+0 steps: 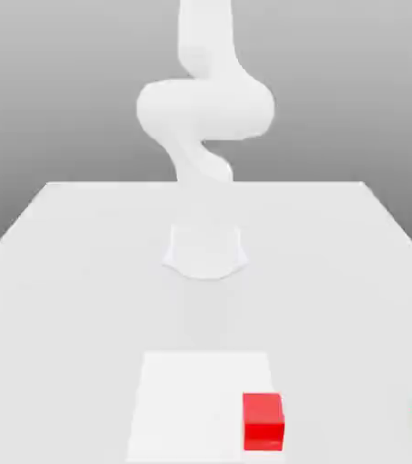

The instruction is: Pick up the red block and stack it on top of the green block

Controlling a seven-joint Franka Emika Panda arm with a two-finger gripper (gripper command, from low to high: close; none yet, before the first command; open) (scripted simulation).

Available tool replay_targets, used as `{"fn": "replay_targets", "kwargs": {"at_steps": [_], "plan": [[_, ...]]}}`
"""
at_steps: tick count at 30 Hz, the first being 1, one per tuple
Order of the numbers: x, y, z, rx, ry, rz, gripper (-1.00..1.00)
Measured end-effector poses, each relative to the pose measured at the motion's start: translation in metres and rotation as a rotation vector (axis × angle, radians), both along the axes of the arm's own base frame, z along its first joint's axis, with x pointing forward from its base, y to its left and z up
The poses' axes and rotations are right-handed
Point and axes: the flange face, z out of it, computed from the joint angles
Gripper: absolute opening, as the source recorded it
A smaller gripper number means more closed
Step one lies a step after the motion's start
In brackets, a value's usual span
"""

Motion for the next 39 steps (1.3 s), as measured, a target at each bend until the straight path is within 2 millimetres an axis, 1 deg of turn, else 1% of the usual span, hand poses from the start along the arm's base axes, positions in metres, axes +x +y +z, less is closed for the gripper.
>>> {"fn": "replay_targets", "kwargs": {"at_steps": [3,6,9,12,15,17,20,23,24,27,29,30,35,36,37,39], "plan": [[0.037,0.009,-0.053,-0.015,0.093,-0.011,0.0],[0.066,0.017,-0.108,-0.026,0.182,-0.018,0.0],[0.087,0.024,-0.165,-0.033,0.27,-0.021,0.0],[0.101,0.03,-0.223,-0.034,0.358,-0.021,0.0],[0.108,0.037,-0.282,-0.031,0.445,-0.018,0.0],[0.108,0.043,-0.321,-0.026,0.503,-0.014,0.0],[0.101,0.052,-0.378,-0.014,0.59,-0.004,0.0],[0.089,0.06,-0.432,0.005,0.676,0.002,0.0],[0.084,0.063,-0.449,0.012,0.701,0.004,0.0],[0.081,0.065,-0.489,0.019,0.721,0.004,0.0],[0.08,0.065,-0.515,0.019,0.724,0.005,0.0],[0.08,0.065,-0.523,0.019,0.724,0.005,-1.0],[0.08,0.065,-0.523,0.019,0.724,0.005,-1.0],[0.079,0.065,-0.527,0.019,0.724,0.006,-1.0],[0.08,0.065,-0.523,0.019,0.724,0.006,-1.0],[0.081,0.065,-0.504,0.02,0.724,0.005,-1.0]]}}
